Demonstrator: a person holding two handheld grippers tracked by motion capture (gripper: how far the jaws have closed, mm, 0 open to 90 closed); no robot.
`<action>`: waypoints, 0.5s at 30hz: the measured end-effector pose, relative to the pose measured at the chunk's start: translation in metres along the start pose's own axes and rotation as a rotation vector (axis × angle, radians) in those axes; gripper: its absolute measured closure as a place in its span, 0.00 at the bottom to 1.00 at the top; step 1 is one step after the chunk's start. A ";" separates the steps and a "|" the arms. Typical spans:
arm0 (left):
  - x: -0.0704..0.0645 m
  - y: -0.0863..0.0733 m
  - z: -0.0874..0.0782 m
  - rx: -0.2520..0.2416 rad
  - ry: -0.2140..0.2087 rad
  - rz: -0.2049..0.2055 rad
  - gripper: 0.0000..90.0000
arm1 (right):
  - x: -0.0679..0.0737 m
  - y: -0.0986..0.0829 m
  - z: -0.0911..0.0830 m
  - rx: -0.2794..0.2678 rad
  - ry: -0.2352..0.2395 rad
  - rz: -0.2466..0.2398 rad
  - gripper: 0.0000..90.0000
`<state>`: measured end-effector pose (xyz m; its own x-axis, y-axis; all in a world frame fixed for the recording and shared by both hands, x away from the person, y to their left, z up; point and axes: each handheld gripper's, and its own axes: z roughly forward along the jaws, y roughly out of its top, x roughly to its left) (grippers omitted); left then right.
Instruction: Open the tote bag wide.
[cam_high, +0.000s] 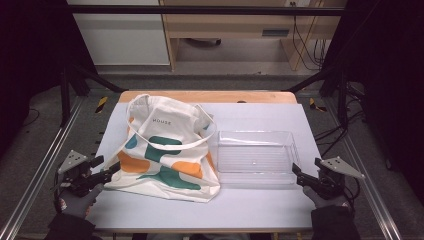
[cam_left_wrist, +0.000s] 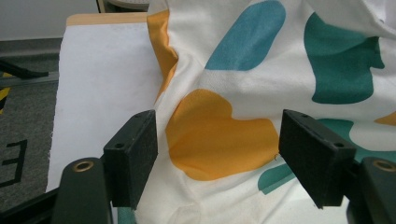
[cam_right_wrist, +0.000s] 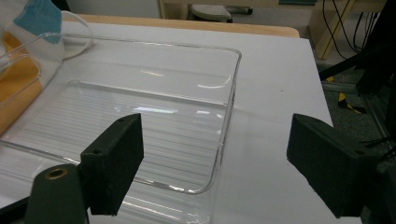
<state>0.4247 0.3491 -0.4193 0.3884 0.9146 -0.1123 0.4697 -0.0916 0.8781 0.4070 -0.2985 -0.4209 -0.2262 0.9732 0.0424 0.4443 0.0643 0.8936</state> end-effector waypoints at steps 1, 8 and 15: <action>0.000 0.001 -0.001 -0.003 -0.003 -0.001 0.31 | 0.001 0.001 0.000 -0.001 0.001 -0.003 0.21; -0.002 0.004 -0.003 -0.016 -0.015 -0.001 0.31 | 0.011 0.009 -0.002 -0.007 0.011 -0.008 0.26; -0.005 0.011 -0.003 -0.027 -0.020 0.003 0.31 | 0.022 0.017 0.000 -0.024 0.037 -0.020 0.28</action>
<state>0.4253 0.3449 -0.4076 0.4056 0.9063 -0.1185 0.4472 -0.0838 0.8905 0.4097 -0.2765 -0.4045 -0.2675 0.9627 0.0404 0.4183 0.0782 0.9050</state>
